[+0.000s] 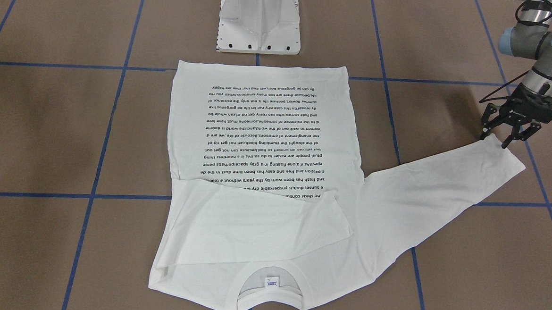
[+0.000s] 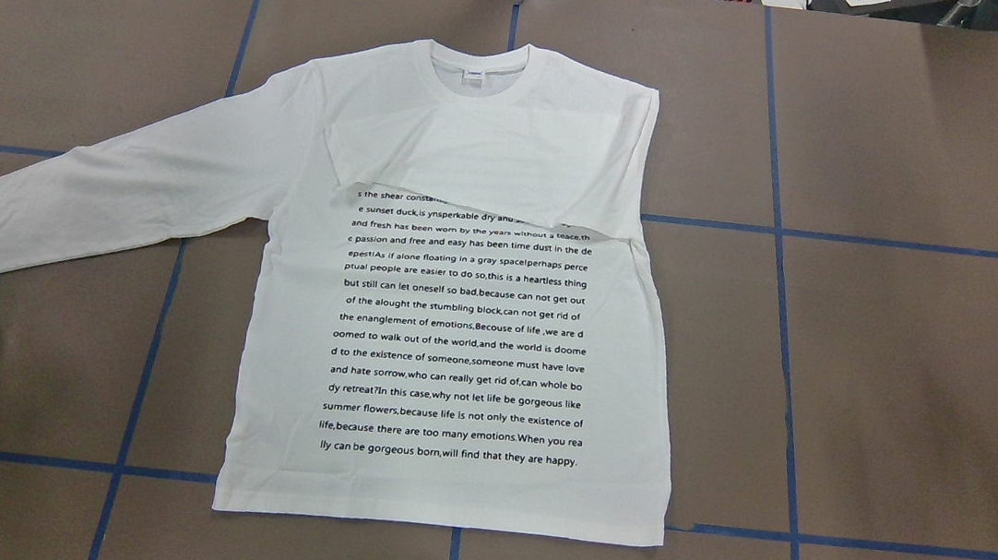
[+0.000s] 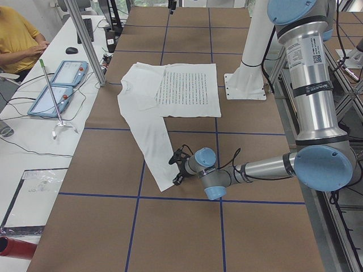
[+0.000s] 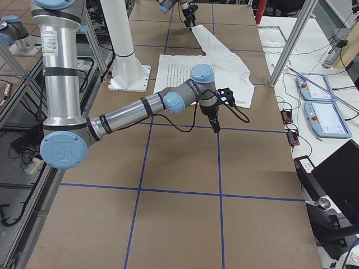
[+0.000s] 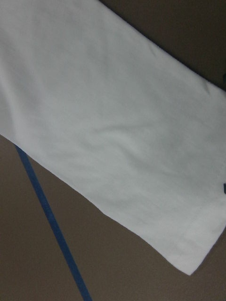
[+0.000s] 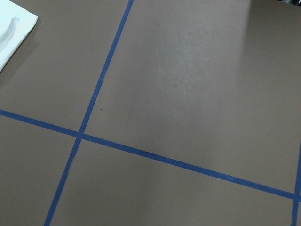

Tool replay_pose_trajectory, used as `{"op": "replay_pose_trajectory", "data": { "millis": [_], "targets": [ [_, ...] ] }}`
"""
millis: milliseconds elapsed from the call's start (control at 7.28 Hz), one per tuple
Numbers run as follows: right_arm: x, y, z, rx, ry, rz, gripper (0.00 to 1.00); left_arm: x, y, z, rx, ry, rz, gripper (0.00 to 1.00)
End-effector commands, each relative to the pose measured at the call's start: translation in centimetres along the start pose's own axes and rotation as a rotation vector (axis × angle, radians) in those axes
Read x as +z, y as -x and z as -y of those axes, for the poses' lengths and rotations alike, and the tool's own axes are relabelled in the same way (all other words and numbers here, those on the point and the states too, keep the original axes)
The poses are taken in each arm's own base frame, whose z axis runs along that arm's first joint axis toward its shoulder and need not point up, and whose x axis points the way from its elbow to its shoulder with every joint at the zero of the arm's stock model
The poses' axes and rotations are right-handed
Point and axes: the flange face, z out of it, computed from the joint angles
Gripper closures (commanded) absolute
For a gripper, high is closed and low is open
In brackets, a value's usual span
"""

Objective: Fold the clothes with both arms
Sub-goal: 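Grasp the sleeve cuff nearest the left gripper with the left gripper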

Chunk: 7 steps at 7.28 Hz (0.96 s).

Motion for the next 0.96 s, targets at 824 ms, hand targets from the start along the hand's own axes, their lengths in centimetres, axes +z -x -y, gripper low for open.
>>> {"op": "replay_pose_trajectory", "data": {
  "millis": [824],
  "targets": [
    [-0.1,0.3,0.5,0.000,-0.007,0.002,0.00,1.7,-4.3,9.6,0.038,-0.129,-0.123,1.00]
  ]
}}
